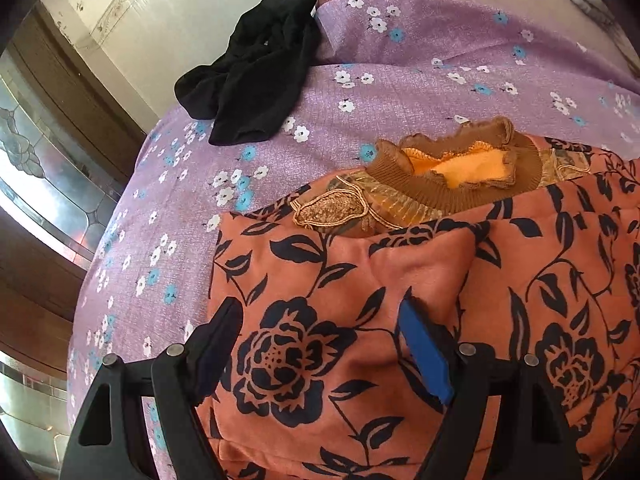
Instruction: Fold small clothes
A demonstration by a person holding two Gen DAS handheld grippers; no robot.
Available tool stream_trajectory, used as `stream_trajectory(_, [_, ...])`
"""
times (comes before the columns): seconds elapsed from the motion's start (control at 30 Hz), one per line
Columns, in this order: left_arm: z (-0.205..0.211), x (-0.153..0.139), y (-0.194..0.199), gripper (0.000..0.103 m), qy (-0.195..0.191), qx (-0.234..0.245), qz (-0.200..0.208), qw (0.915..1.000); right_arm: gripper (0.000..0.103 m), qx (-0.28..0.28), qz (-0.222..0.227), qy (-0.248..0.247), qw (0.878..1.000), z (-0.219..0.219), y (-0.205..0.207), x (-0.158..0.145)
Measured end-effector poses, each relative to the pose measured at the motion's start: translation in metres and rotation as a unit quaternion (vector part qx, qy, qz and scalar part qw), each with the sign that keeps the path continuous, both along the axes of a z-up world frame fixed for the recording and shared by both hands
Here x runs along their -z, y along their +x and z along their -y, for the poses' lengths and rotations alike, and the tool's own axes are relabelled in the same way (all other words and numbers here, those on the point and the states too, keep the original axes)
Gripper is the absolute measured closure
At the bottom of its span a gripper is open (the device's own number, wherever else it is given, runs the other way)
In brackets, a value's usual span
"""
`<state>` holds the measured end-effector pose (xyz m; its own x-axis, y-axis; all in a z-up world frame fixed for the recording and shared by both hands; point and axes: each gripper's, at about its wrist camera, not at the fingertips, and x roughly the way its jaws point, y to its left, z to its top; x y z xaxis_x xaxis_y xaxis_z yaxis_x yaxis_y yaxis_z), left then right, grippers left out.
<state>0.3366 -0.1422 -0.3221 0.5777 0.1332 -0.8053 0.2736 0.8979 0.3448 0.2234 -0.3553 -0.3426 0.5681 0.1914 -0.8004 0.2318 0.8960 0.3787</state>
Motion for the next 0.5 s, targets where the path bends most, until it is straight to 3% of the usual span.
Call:
stream_trajectory(0.1, [0.009,0.009,-0.009,0.022,0.029,0.011,-0.003,0.9995,0.083,-0.025,-0.038,-0.005,0.999,-0.016,0.005,0.014])
stream_trajectory(0.2, [0.012,0.008,-0.017,0.022,0.048,0.016,0.008,0.9987,0.083,-0.022,-0.027,-0.018,0.999,-0.018,-0.001,0.006])
stream_trajectory(0.37, [-0.018,-0.023,-0.040,0.022,-0.038,0.012,0.005,0.9992,0.083,-0.005,0.024,0.003,1.000,-0.008,-0.038,-0.021])
stream_trajectory(0.5, [-0.057,-0.035,-0.066,0.022,-0.062,-0.018,0.020,0.9977,0.083,0.023,0.053,0.013,0.998,0.002,-0.075,-0.038])
